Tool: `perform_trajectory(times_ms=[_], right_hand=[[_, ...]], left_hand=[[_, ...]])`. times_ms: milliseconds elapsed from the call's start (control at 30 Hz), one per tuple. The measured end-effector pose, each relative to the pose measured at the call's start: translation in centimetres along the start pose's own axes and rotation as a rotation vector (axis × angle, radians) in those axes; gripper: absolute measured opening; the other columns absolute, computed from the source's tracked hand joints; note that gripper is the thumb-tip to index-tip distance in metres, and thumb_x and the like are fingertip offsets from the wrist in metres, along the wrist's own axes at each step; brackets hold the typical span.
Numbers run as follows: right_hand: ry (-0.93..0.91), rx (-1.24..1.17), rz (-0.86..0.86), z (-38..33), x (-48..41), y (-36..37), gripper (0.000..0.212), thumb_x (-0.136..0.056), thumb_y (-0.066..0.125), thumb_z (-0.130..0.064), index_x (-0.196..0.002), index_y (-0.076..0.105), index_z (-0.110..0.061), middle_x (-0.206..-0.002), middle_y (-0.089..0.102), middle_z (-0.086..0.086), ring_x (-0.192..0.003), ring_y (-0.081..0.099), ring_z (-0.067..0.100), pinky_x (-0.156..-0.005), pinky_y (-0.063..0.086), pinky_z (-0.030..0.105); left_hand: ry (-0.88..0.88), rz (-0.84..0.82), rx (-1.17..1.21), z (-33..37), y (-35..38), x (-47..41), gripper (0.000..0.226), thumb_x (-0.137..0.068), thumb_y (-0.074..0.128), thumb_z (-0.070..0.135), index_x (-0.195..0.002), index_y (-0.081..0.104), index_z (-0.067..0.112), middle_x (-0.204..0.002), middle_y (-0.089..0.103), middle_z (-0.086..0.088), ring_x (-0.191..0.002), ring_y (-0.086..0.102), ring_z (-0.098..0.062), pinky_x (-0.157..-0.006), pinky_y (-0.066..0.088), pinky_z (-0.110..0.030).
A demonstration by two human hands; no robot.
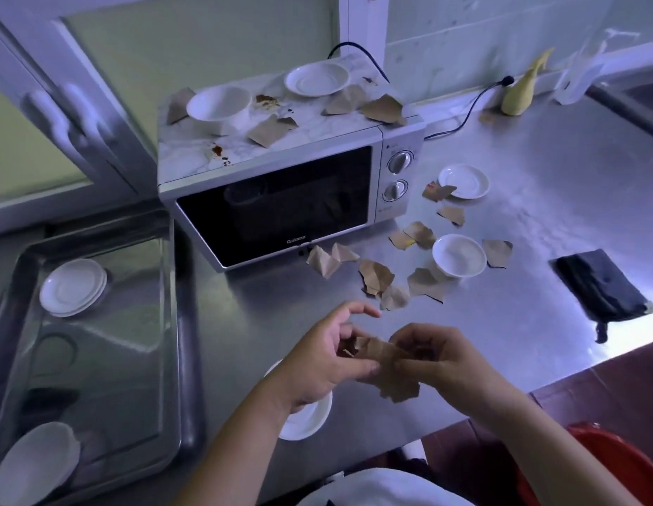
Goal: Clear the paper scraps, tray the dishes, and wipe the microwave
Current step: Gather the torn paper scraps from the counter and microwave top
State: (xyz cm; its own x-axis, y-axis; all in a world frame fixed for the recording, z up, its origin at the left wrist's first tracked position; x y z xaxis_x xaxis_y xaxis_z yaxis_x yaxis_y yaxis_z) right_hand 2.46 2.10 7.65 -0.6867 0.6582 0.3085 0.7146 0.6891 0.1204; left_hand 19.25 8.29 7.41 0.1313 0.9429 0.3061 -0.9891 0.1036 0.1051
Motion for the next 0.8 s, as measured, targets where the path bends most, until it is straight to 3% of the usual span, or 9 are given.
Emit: perform_trajectory(times_ms=[100,167,233,300,433,533,600,700,800], right_hand=[[0.024,0.049,0.082,0.7,-0.1,-2.1,0.014,-0.087,0.063,0.013,-0.091,0.068,0.001,-0.079,0.071,0.027,-0.071,0.072,0.045,-0.064,0.061,0.051],[0.026,0.108,0.243,1.4,-0.1,-4.0,0.023,-0.084,0.063,0.015,-0.085,0.072,-0.007,-0.078,0.07,0.021,-0.073,0.071,0.04,-0.067,0.059,0.047],[0.041,0.099,0.368,2.1,-0.1,-5.7,0.027,-0.081,0.066,0.014,-0.081,0.075,-0.011,-0.079,0.069,0.021,-0.075,0.067,0.04,-0.069,0.056,0.044],[0.068,0.044,0.44,2.9,-0.1,-7.3,0.026,-0.081,0.067,0.014,-0.08,0.075,-0.011,-0.078,0.067,0.021,-0.078,0.066,0.044,-0.071,0.055,0.047],[0.089,-0.013,0.533,4.1,-0.4,-10.2,0.025,-0.081,0.068,0.012,-0.08,0.076,-0.012,-0.077,0.062,0.017,-0.073,0.068,0.033,-0.068,0.058,0.043],[0.114,-0.036,0.582,4.8,-0.8,-11.9,0.025,-0.082,0.069,0.01,-0.081,0.076,-0.014,-0.074,0.063,0.011,-0.069,0.066,0.025,-0.072,0.058,0.045],[0.129,-0.044,0.592,5.1,-1.0,-12.6,0.025,-0.082,0.069,0.008,-0.081,0.077,-0.016,-0.072,0.063,0.005,-0.067,0.066,0.018,-0.072,0.058,0.04],[0.133,-0.06,0.591,5.1,-1.2,-13.3,0.023,-0.082,0.07,0.006,-0.082,0.076,-0.016,-0.075,0.064,0.007,-0.067,0.066,0.016,-0.07,0.057,0.034],[0.139,-0.067,0.613,5.1,-1.1,-13.7,0.02,-0.082,0.069,0.009,-0.084,0.075,-0.01,-0.077,0.061,0.012,-0.069,0.063,0.019,-0.07,0.058,0.034]], left_hand=[[-0.028,0.003,0.074,-0.8,-1.0,-2.7,0.042,-0.077,0.084,0.033,-0.116,0.068,0.031,-0.101,0.07,-0.001,-0.094,0.066,-0.015,-0.08,0.053,-0.026],[-0.053,0.255,0.074,-2.4,-3.5,-5.5,0.03,-0.075,0.081,0.043,-0.102,0.074,0.029,-0.094,0.072,0.001,-0.087,0.065,-0.013,-0.076,0.053,-0.024],[-0.125,0.579,-0.05,-4.7,-6.8,-8.4,0.014,-0.079,0.076,0.034,-0.092,0.073,0.029,-0.085,0.071,0.007,-0.081,0.063,-0.014,-0.071,0.051,-0.024],[-0.206,0.737,-0.278,-6.8,-9.7,-11.1,0.013,-0.087,0.07,0.021,-0.097,0.069,0.029,-0.085,0.068,0.008,-0.084,0.065,-0.02,-0.068,0.047,-0.025],[-0.319,0.556,-0.832,-9.2,-12.6,-16.8,0.037,-0.094,0.052,0.015,-0.128,0.057,0.028,-0.103,0.062,-0.001,-0.1,0.063,-0.032,-0.085,0.054,-0.041],[-0.348,0.463,-1.148,-9.1,-13.4,-20.1,0.045,-0.092,0.047,0.01,-0.132,0.048,0.031,-0.128,0.056,-0.01,-0.11,0.058,-0.037,-0.09,0.053,-0.047],[-0.358,0.413,-1.239,-8.8,-13.7,-21.8,0.045,-0.091,0.05,0.007,-0.131,0.045,0.028,-0.134,0.052,-0.011,-0.113,0.057,-0.038,-0.088,0.052,-0.048],[-0.42,0.338,-1.291,-8.6,-14.3,-23.5,0.057,-0.091,0.057,0.005,-0.142,0.04,0.025,-0.145,0.043,-0.009,-0.127,0.05,-0.037,-0.098,0.048,-0.052],[-0.46,0.304,-1.306,-8.1,-14.8,-24.3,0.049,-0.092,0.059,0.009,-0.137,0.044,0.021,-0.141,0.048,-0.011,-0.124,0.052,-0.038,-0.097,0.048,-0.052]])
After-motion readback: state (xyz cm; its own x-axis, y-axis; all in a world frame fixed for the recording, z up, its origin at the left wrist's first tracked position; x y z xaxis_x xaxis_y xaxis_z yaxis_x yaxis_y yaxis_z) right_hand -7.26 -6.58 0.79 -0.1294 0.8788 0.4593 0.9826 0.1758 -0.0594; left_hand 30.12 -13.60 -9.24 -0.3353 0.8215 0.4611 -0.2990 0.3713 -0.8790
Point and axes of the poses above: each hand's wrist, its own x-axis away from the middle knuckle, its own y-axis out of the palm, z = x × y, the point moved 4 cm from there along -x, towards the middle knuckle
